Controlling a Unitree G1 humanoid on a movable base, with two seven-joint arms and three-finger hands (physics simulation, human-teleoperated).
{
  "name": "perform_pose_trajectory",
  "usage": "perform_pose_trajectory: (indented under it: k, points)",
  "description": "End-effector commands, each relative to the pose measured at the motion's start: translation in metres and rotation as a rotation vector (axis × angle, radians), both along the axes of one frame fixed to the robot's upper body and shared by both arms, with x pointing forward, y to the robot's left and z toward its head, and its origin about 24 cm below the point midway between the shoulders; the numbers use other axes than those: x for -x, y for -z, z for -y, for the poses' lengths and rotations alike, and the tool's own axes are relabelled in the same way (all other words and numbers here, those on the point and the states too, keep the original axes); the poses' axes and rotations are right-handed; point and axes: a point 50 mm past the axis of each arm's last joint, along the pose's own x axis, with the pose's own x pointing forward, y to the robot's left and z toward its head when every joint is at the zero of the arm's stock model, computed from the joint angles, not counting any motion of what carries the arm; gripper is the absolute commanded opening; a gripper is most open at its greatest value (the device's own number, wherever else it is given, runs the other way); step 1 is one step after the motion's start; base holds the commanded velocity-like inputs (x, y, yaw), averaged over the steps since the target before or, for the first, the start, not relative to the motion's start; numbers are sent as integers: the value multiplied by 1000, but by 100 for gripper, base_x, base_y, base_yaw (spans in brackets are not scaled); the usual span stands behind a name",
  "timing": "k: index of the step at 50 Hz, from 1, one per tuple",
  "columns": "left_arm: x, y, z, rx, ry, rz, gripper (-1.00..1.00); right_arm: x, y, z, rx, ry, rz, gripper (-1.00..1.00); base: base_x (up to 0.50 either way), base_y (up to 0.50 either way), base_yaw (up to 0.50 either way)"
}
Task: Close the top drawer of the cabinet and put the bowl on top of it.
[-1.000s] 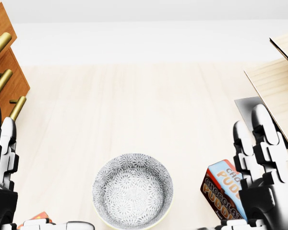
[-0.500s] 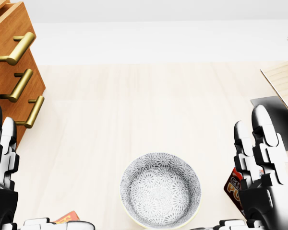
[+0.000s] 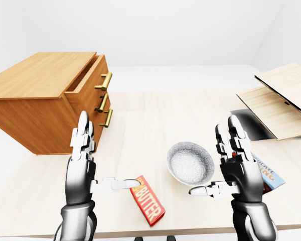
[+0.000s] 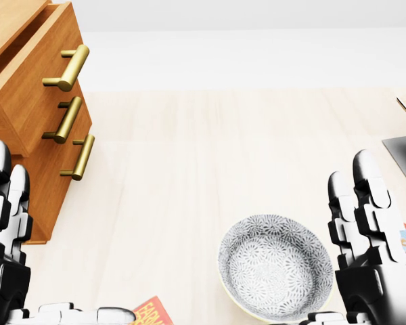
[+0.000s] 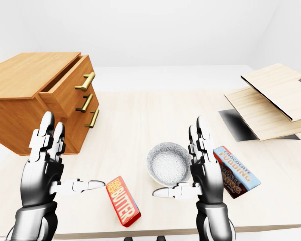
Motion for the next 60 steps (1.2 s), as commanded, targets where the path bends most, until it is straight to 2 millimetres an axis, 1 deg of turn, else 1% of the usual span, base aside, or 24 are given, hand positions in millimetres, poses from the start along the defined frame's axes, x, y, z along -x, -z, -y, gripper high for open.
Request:
perform_pose_trajectory:
  k: [1, 6, 7, 8, 9, 11, 16, 17, 22, 23, 27, 33, 34, 35, 38, 39, 55, 56, 57, 60]
  points:
    - [-18, 8, 2, 1, 35, -26, 100, 2, -1, 0, -16, -19, -3, 100, 0, 0, 0]
    - [-18, 8, 2, 1, 35, -27, 100, 2, -1, 0, -16, -19, -3, 100, 0, 0, 0]
    - [-48, 11, 7, -23, 48, -29, 100, 3, -3, 2, -21, -17, 7, 100, 0, 0, 0]
    - [-66, 11, 8, -38, 52, -26, 100, 5, -5, 4, -27, -15, 15, 100, 0, 0, 0]
    - [-72, 6, 12, -54, 63, -8, 100, 5, -6, 4, -27, -14, 18, 100, 0, 0, 0]
    - [-76, 3, 14, -65, 69, 4, 100, 5, -6, 4, -28, -16, 21, 100, 0, 0, 0]
    - [-76, 3, 14, -66, 70, 4, 100, 5, -6, 4, -28, -17, 21, 100, 0, 0, 0]
    - [-93, -8, 26, -102, 98, 39, 100, 5, -7, 5, -33, -18, 26, 100, 0, 0, 0]
    - [-94, -8, 27, -104, 100, 39, 100, 6, -7, 5, -33, -18, 26, 100, 0, 0, 0]
    - [-114, -8, 30, -109, 93, 19, 100, 6, -8, 7, -39, -19, 30, 100, 0, 0, 0]
    - [-124, -6, 32, -128, 89, 1, 100, 4, -5, 7, -31, -13, 17, 100, 0, 0, 0]
    - [-124, -6, 32, -129, 89, 0, 100, 3, -5, 7, -31, -13, 16, 100, 0, 0, 0]
    - [-138, -9, 32, -125, 94, -14, 100, 1, -3, 7, -23, -2, 2, 100, 0, 0, 0]
    - [-143, -8, 31, -116, 96, -25, 100, -1, -2, 7, -23, 2, -4, 100, 0, 0, 0]
    - [-147, -8, 30, -112, 94, -33, 100, 0, -2, 7, -23, 3, -3, 100, 0, 0, 0]
    - [-151, -6, 30, -96, 105, -50, 100, 1, -3, 8, -22, 3, -2, 100, 0, 0, 0]
    - [-152, -6, 30, -94, 106, -50, 100, 1, -3, 8, -22, 3, -2, 100, 0, 0, 0]
    - [-162, -3, 23, -71, 87, -81, 100, 0, -4, 10, -31, 11, -9, 100, 0, 0, 0]
    - [-172, 1, 9, -13, 55, -123, 100, -1, -4, 10, -35, 9, -14, 100, 0, 0, 0]
    - [-172, 0, 6, 14, 57, -120, 100, -1, -4, 10, -35, 10, -13, 100, 0, 0, 0]
